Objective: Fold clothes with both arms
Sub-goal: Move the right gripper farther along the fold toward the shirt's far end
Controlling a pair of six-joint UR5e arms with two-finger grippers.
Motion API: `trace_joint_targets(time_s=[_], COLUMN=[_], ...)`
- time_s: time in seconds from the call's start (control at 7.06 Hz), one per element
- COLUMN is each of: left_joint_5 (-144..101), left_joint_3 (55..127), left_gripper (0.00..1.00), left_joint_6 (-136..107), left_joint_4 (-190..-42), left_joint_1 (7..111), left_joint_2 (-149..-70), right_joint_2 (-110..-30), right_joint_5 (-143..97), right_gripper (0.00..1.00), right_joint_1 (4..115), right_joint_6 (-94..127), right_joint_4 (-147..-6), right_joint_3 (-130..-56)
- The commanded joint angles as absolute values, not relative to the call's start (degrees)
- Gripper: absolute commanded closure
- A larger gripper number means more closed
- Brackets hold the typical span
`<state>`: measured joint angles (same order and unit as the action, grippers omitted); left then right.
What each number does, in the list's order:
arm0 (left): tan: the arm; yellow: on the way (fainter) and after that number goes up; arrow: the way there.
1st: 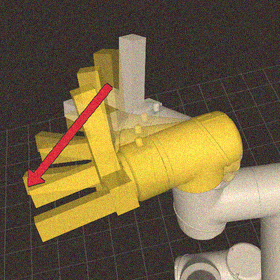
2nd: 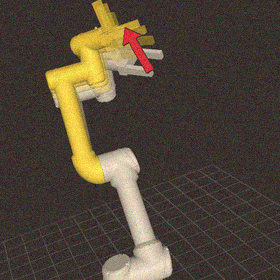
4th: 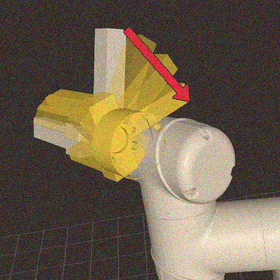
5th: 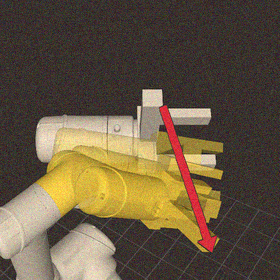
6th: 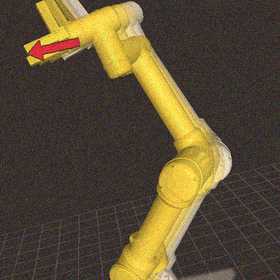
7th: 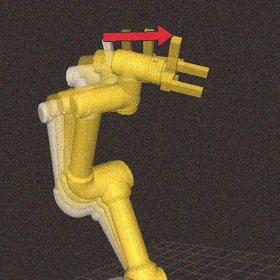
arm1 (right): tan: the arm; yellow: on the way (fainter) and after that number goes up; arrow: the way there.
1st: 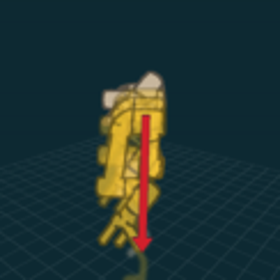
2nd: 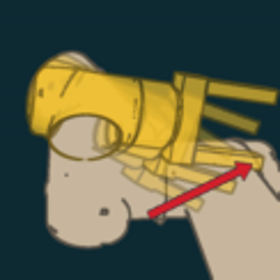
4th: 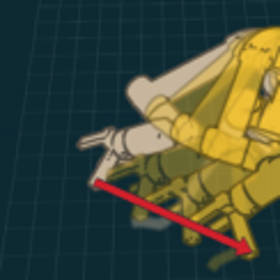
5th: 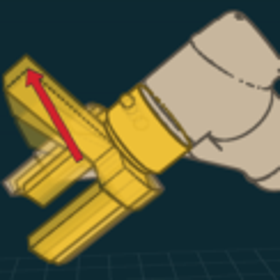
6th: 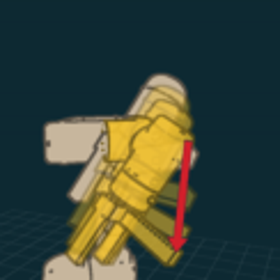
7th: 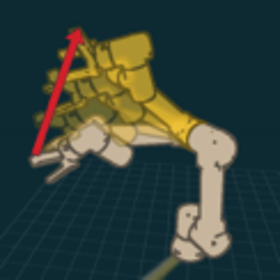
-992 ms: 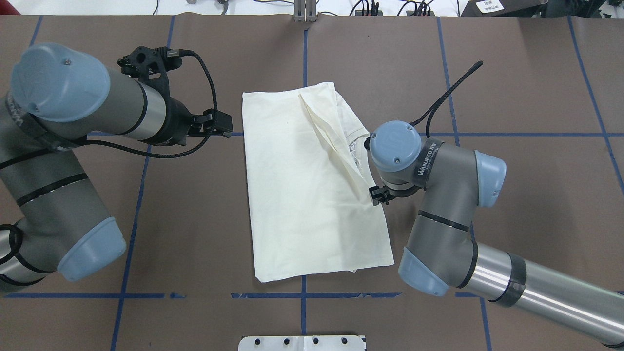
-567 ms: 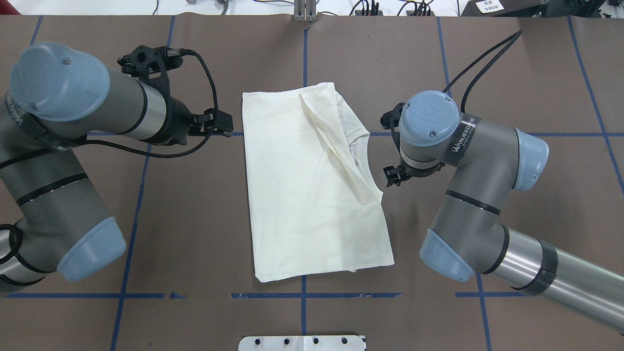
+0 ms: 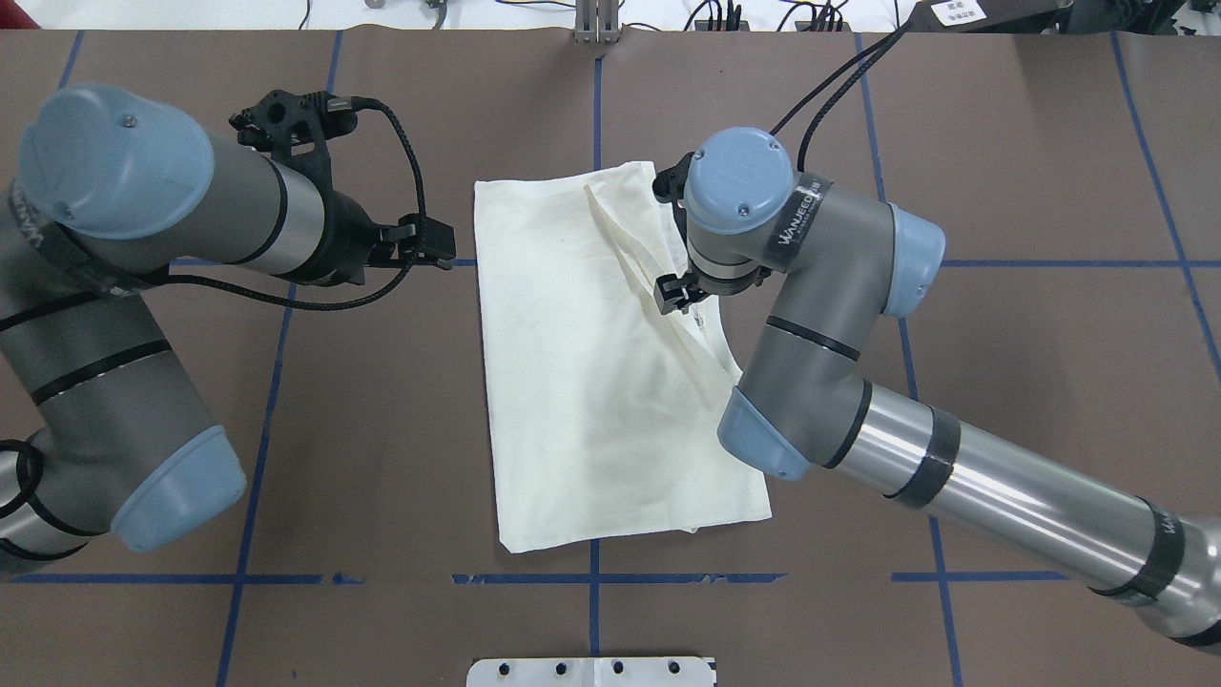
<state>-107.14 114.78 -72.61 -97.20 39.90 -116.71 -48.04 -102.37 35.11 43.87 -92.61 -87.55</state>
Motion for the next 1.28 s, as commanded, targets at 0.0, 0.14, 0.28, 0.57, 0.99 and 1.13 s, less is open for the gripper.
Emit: trace_joint_targets(time_s=[0.0,0.14,0.28,0.57,0.99,1.13], left_joint_5=[-107.1,-107.1,-107.1,-107.1,-107.1,-107.1], left_joint_3=[114.8,114.8,114.8,114.8,114.7,114.7], left_gripper=[0.00,0.00,0.00,0.00,0.00,0.00], left_joint_6=[-72.5,-72.5,-72.4,-72.4,-72.5,-72.5], left_joint_4=[-97.2,-97.2,-97.3,-97.3,-97.3,-97.3], left_joint_1=[39.9,39.9,39.9,39.9,39.9,39.9], left_joint_2=[-116.5,-116.4,-116.5,-116.4,-116.5,-116.5], right_joint_2=[-44.4,-44.3,-44.2,-44.2,-44.5,-44.6], right_joint_5=[-102.6,-102.6,-102.6,-103.2,-103.2,-103.1], right_gripper=[0.00,0.00,0.00,0.00,0.00,0.00], right_joint_1=[35.0,34.6,34.3,33.3,33.1,33.2], right_joint_6=[43.7,43.7,43.8,43.9,44.0,44.0], right_joint_4=[-90.8,-90.8,-90.8,-91.1,-91.5,-91.9], right_joint_3=[-82.4,-81.3,-80.0,-79.4,-78.1,-78.0])
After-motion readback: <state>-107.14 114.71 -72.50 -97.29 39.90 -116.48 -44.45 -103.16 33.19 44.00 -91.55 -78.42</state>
